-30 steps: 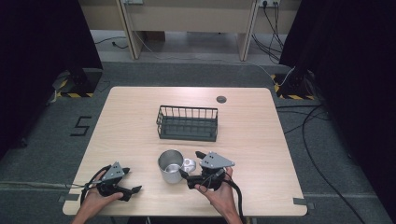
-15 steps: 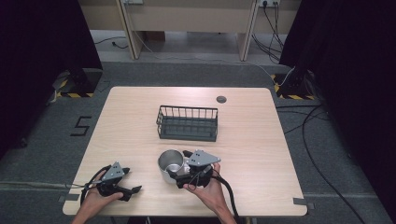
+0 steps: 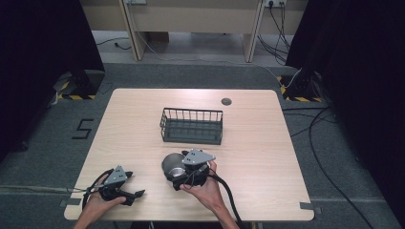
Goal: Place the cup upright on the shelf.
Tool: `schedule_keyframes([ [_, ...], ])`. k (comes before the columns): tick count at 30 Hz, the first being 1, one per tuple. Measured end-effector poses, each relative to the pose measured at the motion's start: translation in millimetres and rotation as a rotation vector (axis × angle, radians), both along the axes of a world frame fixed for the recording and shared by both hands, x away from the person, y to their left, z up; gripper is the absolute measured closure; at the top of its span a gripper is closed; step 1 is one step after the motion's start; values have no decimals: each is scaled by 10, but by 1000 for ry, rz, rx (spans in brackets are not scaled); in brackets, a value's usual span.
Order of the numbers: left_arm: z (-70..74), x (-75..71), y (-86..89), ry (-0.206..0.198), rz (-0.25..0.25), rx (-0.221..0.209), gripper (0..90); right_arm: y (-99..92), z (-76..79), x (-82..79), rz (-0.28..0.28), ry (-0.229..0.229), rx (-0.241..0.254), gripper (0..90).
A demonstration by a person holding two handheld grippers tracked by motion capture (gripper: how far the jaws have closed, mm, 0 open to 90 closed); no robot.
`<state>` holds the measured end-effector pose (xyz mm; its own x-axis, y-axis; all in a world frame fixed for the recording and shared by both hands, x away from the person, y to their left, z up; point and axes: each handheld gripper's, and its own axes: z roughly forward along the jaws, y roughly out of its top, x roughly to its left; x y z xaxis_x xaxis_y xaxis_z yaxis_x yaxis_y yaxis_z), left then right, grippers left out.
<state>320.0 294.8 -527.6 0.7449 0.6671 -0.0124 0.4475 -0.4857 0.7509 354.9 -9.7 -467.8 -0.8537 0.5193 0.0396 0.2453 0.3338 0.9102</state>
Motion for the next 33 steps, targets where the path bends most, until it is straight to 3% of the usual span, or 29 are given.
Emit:
schedule_keyframes([
  [8,1,0,1,1,0,0,110,52,-28,57,13,27,-1,31],
  [16,1,0,0,1,0,0,110,80,-8,92,43,15,-30,53],
  [26,1,0,1,1,0,0,110,84,2,81,54,1,-30,60],
  [33,0,0,0,0,0,0,110,57,98,85,40,-6,-15,60],
])
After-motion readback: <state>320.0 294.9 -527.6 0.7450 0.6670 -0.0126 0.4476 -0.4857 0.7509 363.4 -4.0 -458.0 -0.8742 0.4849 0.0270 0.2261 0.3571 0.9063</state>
